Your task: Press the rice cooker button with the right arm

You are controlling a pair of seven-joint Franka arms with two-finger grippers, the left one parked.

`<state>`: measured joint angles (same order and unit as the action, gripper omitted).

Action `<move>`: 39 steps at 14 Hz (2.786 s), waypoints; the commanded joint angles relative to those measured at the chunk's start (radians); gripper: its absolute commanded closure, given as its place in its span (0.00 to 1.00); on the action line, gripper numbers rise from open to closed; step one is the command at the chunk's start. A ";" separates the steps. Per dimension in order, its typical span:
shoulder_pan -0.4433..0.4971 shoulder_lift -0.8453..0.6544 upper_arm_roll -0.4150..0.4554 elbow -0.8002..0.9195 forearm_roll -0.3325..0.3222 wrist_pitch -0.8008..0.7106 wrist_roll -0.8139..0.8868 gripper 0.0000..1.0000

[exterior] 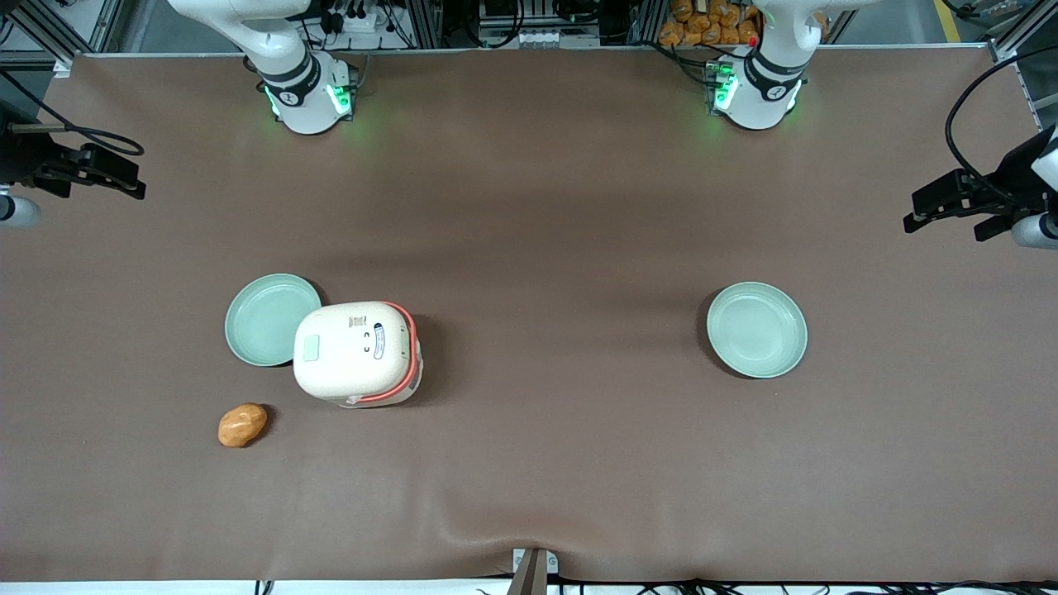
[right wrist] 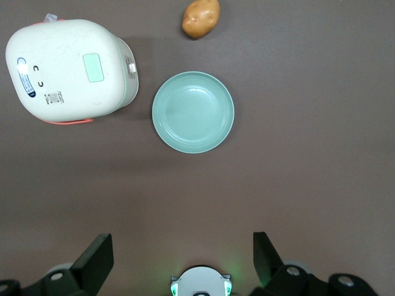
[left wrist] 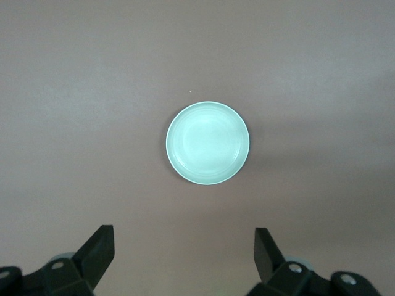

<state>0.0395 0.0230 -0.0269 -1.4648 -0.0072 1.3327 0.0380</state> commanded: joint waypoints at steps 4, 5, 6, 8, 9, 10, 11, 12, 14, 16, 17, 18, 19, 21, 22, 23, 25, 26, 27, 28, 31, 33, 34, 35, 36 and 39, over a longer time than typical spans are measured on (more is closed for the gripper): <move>0.002 -0.021 0.002 -0.012 0.018 -0.006 -0.006 0.00; 0.002 -0.021 0.002 -0.011 0.015 -0.006 -0.007 0.00; 0.002 -0.018 0.002 -0.005 0.018 -0.006 -0.009 0.00; 0.002 -0.015 0.002 -0.005 0.019 -0.003 -0.012 0.00; 0.009 -0.015 0.004 -0.005 0.021 -0.003 -0.015 0.00; 0.022 -0.015 0.004 -0.005 0.021 -0.007 -0.017 0.00; 0.034 -0.014 0.004 -0.005 0.021 -0.007 -0.017 0.00; 0.040 -0.012 0.004 -0.005 0.021 -0.007 -0.017 0.00; 0.046 -0.006 0.004 0.000 0.021 -0.010 -0.017 0.00; 0.075 0.026 0.002 0.008 0.016 -0.007 -0.020 0.00; 0.098 0.047 0.001 0.008 0.004 -0.003 -0.018 0.00; 0.121 0.073 0.001 0.008 -0.011 0.000 -0.018 0.00; 0.134 0.104 0.001 0.012 -0.034 0.006 -0.015 0.00; 0.138 0.155 0.002 0.027 -0.028 0.066 -0.004 0.00; 0.148 0.176 0.002 0.028 -0.027 0.119 -0.004 0.00; 0.166 0.196 0.002 0.028 -0.028 0.172 -0.004 0.00; 0.184 0.251 0.002 0.028 -0.022 0.226 -0.001 0.15; 0.195 0.279 0.002 0.028 -0.022 0.227 0.009 0.37; 0.212 0.300 0.002 0.026 -0.026 0.233 0.040 0.52; 0.223 0.317 0.002 0.026 -0.025 0.253 0.074 0.70; 0.224 0.357 0.002 0.024 -0.016 0.332 0.092 1.00; 0.223 0.385 0.004 0.023 -0.014 0.355 0.092 1.00; 0.223 0.399 0.004 0.017 -0.011 0.377 0.091 1.00; 0.220 0.416 0.004 0.017 0.013 0.400 0.088 1.00; 0.215 0.428 0.004 0.017 0.045 0.411 0.082 1.00; 0.210 0.460 0.002 0.017 0.072 0.471 0.037 1.00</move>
<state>0.2572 0.4616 -0.0254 -1.4636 0.0415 1.7727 0.1067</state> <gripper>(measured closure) 0.991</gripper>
